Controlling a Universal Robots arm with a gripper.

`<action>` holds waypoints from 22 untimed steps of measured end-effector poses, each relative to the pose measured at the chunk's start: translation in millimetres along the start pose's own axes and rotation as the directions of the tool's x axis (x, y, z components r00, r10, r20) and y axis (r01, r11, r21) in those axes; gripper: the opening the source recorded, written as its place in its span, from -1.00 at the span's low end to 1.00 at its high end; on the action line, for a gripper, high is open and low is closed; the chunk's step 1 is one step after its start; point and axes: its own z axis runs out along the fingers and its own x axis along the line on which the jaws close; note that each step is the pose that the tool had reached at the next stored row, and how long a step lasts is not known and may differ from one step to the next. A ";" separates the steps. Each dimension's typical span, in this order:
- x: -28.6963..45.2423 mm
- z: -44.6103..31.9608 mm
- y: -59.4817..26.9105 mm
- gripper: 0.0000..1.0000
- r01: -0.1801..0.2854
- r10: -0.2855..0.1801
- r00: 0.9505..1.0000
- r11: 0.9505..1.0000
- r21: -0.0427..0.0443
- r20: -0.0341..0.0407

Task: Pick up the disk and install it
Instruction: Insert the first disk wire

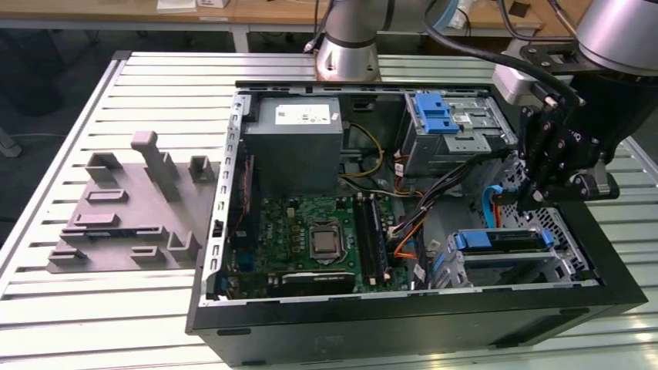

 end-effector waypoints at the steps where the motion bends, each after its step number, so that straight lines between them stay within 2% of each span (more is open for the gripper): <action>1: 0.0 0.0 0.0 -0.68 0.000 0.000 1.000 1.000 0.000 0.000; 7: 0.0 0.1 0.0 -0.68 0.000 0.000 1.000 1.000 0.000 0.000; 8: 0.0 0.1 0.0 -0.65 0.000 0.000 1.000 1.000 0.000 0.000; 9: 0.0 0.1 0.0 -0.53 0.000 0.000 1.000 1.000 0.000 0.000; 18: -0.1 1.3 0.1 -0.53 0.000 0.000 1.000 1.000 0.000 0.000; 19: -0.7 11.9 0.7 -0.53 0.000 0.000 1.000 1.000 0.000 0.000; 20: -0.7 12.1 0.8 -0.67 0.000 0.000 1.000 1.000 0.000 0.000; 22: -0.7 12.4 0.8 -0.67 0.000 0.000 1.000 1.000 0.000 0.000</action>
